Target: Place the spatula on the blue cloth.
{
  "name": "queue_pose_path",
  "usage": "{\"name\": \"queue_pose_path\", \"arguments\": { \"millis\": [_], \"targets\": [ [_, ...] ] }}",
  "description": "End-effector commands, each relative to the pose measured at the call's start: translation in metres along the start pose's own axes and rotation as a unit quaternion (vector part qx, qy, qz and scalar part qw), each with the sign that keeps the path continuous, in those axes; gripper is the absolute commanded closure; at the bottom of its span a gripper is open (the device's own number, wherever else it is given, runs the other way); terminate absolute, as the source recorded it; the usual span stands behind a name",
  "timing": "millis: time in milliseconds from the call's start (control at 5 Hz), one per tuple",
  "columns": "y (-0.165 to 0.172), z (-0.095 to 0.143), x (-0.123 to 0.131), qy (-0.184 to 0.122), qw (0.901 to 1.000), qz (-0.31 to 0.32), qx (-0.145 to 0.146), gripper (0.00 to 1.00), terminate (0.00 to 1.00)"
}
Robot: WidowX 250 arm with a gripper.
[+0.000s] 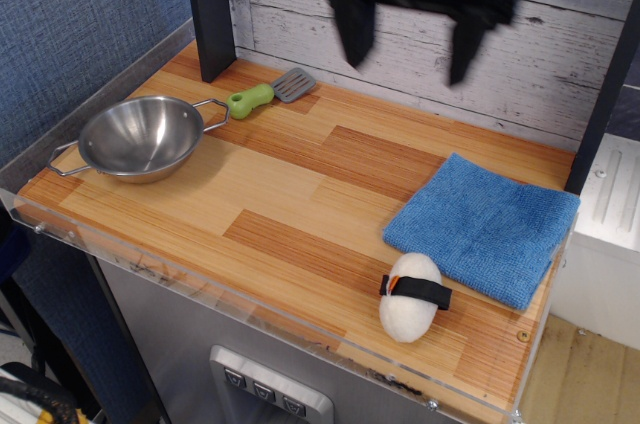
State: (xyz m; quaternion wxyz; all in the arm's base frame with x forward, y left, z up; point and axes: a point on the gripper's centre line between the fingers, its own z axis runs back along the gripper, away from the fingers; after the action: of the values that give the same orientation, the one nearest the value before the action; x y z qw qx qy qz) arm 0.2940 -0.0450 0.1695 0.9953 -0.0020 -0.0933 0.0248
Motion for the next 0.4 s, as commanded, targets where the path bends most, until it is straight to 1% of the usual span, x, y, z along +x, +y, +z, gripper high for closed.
{"name": "queue_pose_path", "arguments": {
  "millis": [0, 200],
  "targets": [
    [0.072, 0.03, 0.02, -0.01, 0.9894, -0.127, 0.07, 0.0, 0.0],
    [0.099, 0.025, 0.02, -0.001, 0.9808, -0.183, 0.067, 0.0, 0.0]
  ]
}}
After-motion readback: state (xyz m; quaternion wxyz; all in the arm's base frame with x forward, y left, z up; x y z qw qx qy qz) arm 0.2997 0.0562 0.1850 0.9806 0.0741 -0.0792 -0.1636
